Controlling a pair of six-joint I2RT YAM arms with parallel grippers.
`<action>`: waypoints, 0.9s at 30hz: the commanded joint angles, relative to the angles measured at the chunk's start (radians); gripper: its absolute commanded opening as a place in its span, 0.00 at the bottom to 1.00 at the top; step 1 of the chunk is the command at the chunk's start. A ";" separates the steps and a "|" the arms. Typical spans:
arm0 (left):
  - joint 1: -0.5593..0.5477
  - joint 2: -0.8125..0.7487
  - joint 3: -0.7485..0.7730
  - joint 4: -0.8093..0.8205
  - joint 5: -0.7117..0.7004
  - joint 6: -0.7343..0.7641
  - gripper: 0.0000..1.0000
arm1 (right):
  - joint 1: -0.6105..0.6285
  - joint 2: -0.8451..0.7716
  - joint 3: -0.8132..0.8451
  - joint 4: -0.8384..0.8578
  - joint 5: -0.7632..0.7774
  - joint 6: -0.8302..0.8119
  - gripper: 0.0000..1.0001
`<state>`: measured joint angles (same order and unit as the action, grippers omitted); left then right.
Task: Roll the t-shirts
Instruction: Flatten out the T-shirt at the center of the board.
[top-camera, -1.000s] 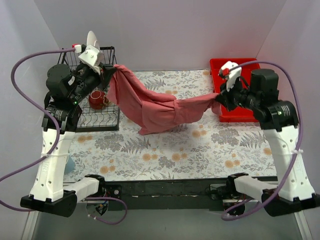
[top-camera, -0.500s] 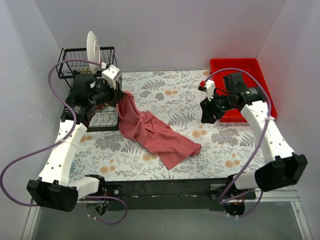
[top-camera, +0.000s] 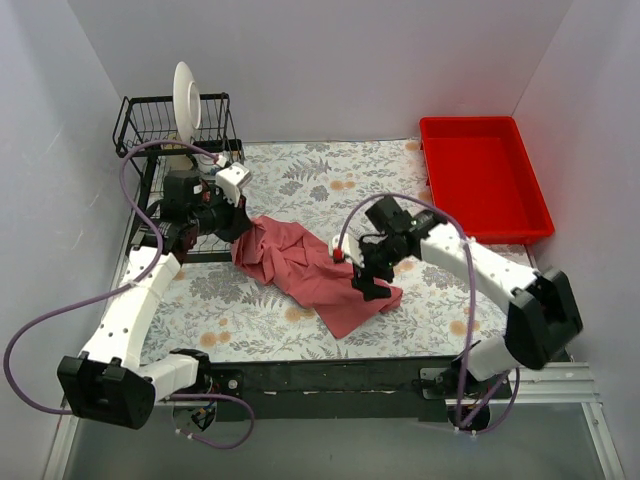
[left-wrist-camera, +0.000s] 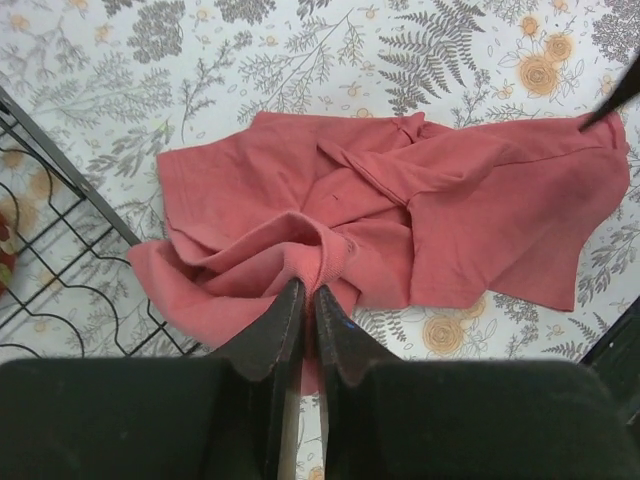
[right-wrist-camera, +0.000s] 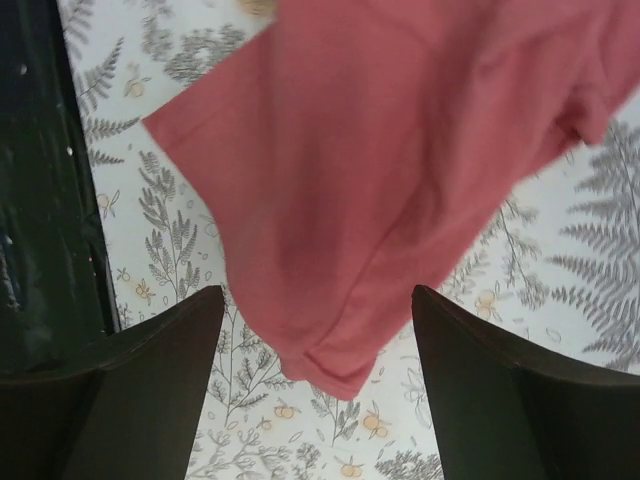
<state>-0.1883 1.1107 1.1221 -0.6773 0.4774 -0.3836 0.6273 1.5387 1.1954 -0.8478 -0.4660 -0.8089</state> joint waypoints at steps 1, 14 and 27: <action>0.001 0.064 0.019 0.028 -0.008 -0.106 0.19 | 0.101 -0.231 -0.175 0.229 0.018 -0.220 0.80; 0.003 -0.032 0.016 0.142 -0.072 -0.248 0.63 | 0.350 -0.322 -0.523 0.473 0.022 -0.348 0.57; 0.024 -0.107 0.008 0.124 -0.085 -0.265 0.66 | 0.448 -0.100 -0.413 0.527 0.030 -0.317 0.45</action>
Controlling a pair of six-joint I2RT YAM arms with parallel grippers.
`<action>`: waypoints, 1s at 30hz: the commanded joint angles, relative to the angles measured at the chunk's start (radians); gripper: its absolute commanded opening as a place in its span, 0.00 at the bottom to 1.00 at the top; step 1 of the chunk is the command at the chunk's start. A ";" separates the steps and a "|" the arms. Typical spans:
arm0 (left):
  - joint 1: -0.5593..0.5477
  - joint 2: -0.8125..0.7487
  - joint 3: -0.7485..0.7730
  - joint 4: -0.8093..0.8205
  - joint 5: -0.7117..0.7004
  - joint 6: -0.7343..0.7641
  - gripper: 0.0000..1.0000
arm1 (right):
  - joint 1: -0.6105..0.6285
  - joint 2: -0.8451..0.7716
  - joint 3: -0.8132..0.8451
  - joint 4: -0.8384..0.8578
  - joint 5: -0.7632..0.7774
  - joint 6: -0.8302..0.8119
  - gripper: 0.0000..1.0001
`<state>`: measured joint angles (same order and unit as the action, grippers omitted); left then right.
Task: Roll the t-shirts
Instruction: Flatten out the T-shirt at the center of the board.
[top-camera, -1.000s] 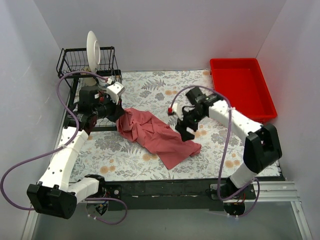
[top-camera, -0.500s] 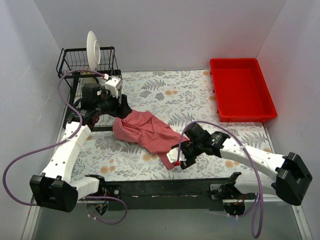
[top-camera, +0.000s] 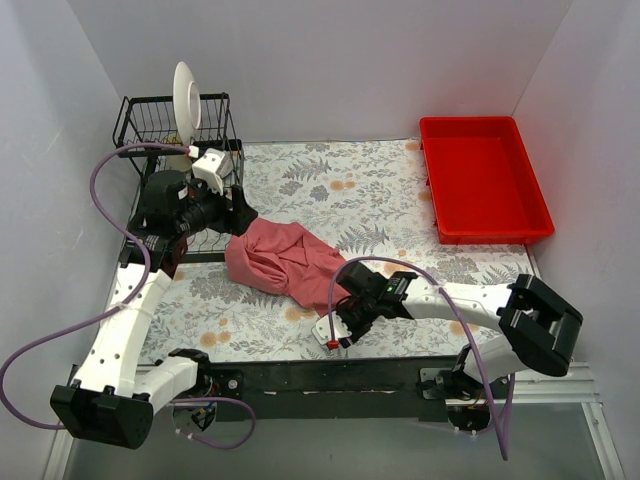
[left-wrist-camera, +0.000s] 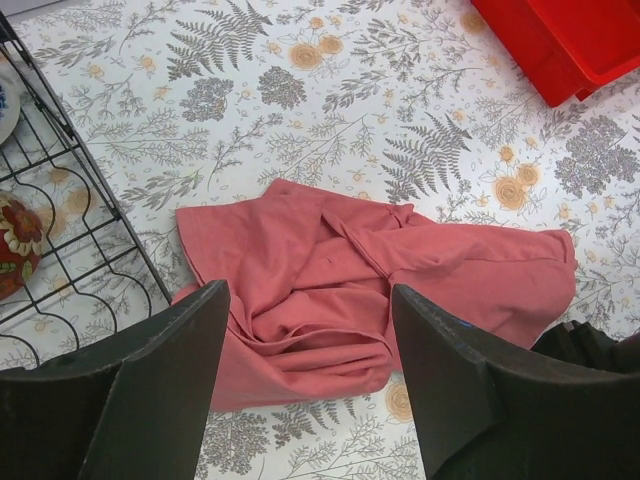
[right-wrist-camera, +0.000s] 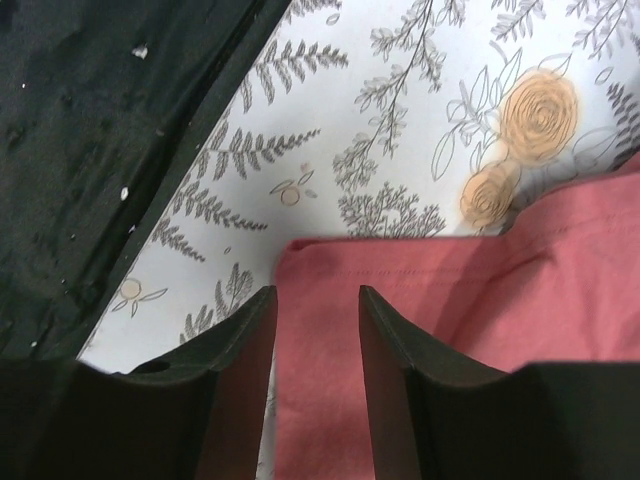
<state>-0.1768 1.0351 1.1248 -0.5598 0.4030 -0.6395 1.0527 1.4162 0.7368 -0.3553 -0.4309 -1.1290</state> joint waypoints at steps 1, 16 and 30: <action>0.014 -0.033 0.006 0.008 -0.013 -0.006 0.66 | 0.026 0.026 0.042 0.038 -0.006 0.005 0.45; 0.036 -0.029 -0.010 0.028 -0.016 -0.002 0.67 | 0.038 0.096 0.052 -0.033 -0.025 -0.032 0.40; 0.040 0.052 0.000 0.017 0.088 0.109 0.67 | -0.192 0.000 0.356 -0.243 0.078 0.252 0.01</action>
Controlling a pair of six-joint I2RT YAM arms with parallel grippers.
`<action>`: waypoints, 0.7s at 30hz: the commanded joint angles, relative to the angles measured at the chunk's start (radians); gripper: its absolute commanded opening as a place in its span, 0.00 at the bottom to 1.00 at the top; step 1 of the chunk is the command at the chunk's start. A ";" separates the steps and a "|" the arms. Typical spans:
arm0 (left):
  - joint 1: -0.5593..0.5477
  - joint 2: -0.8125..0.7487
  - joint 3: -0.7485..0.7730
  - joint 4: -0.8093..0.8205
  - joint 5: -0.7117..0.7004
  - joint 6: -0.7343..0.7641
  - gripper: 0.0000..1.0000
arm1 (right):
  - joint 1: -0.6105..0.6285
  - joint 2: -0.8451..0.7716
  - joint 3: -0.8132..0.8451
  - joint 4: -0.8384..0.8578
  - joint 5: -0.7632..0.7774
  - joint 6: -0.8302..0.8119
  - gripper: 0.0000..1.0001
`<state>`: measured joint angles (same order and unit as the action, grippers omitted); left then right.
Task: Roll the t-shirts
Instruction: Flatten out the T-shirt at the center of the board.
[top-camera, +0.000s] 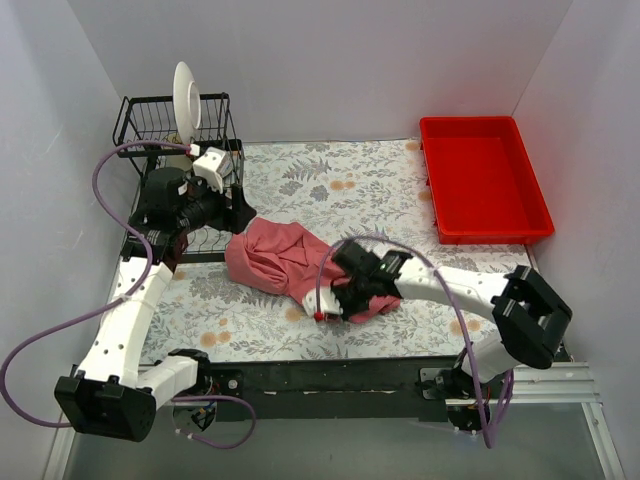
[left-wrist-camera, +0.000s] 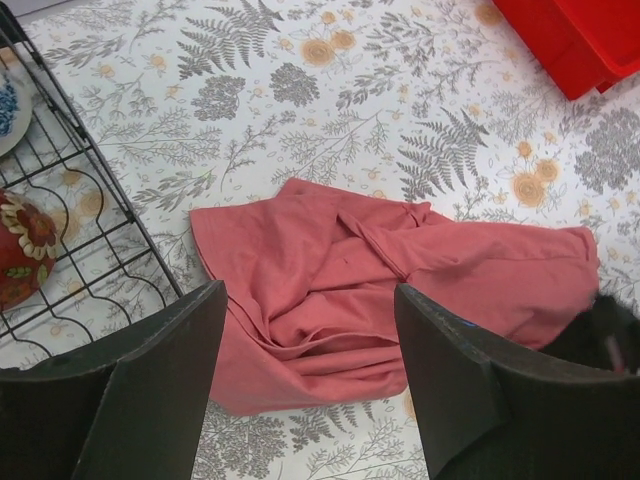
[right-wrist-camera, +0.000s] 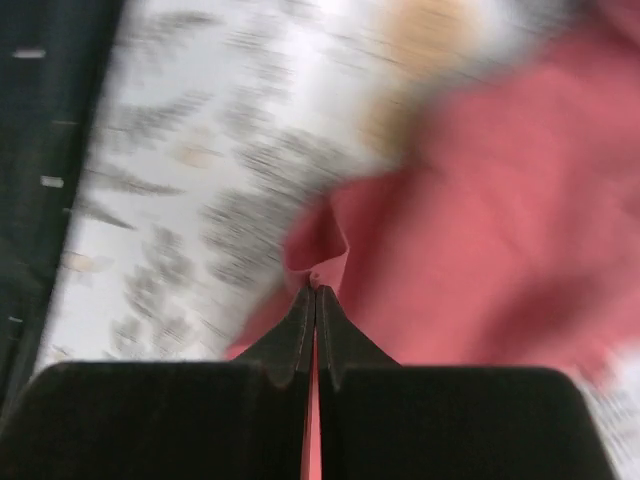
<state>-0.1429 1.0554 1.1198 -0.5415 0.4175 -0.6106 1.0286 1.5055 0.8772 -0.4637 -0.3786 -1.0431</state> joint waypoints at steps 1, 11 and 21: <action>0.005 0.047 0.026 -0.008 0.095 0.093 0.67 | -0.218 -0.085 0.282 -0.171 0.026 0.190 0.01; -0.014 0.291 0.179 -0.008 0.175 0.155 0.67 | -0.729 0.126 0.801 -0.245 0.089 0.529 0.01; -0.107 0.595 0.229 -0.012 0.047 0.159 0.65 | -0.814 0.203 0.893 -0.201 0.089 0.643 0.01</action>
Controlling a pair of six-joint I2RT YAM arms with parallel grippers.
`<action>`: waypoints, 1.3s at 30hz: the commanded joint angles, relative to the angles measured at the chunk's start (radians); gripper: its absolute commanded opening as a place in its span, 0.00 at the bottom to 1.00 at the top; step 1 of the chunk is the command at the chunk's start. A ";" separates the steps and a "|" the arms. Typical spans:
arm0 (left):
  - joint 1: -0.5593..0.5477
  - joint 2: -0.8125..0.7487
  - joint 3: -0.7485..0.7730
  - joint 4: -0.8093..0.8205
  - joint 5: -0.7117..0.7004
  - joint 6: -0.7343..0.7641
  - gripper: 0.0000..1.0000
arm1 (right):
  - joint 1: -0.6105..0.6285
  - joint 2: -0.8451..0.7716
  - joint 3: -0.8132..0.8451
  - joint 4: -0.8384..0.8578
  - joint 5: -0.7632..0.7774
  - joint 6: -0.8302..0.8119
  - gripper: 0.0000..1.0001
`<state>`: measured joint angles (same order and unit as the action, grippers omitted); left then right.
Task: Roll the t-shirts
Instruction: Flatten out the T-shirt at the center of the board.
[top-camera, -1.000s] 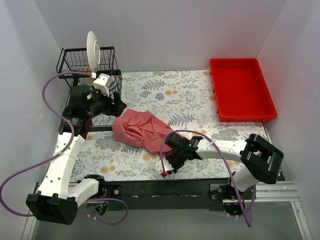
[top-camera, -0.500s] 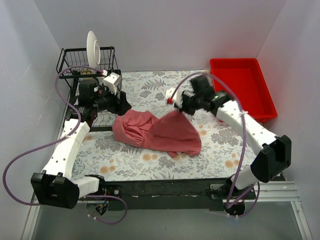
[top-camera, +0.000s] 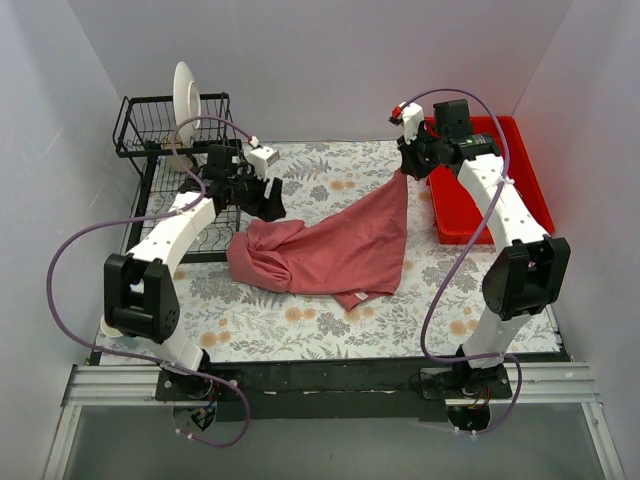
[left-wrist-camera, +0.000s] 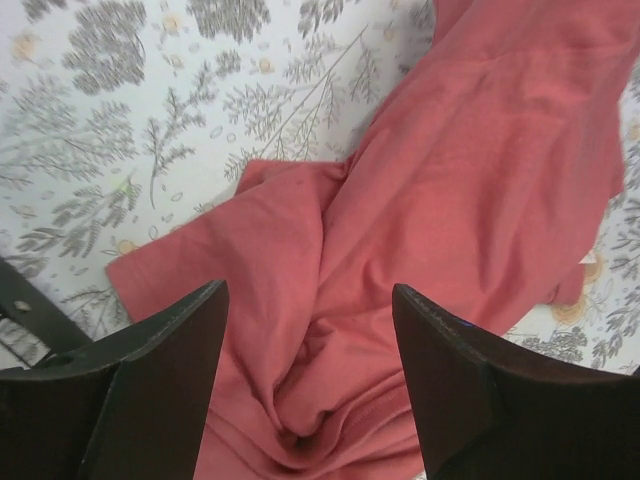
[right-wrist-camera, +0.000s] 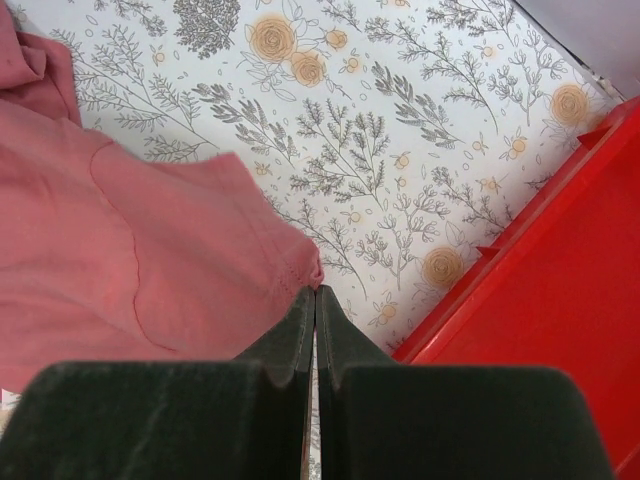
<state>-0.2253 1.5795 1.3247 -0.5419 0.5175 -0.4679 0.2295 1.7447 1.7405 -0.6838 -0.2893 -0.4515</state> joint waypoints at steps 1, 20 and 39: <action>-0.035 0.092 0.024 -0.009 -0.089 0.026 0.65 | -0.031 -0.037 0.019 0.015 -0.020 0.051 0.01; -0.065 0.519 0.281 -0.131 -0.140 0.123 0.53 | -0.128 -0.027 0.030 0.012 -0.162 0.126 0.01; -0.072 0.252 0.108 -0.154 -0.048 0.063 0.00 | -0.142 -0.203 -0.155 -0.163 0.056 -0.137 0.01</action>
<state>-0.2924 2.0464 1.5402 -0.6552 0.3939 -0.3817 0.1024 1.6497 1.6783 -0.7586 -0.3038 -0.4679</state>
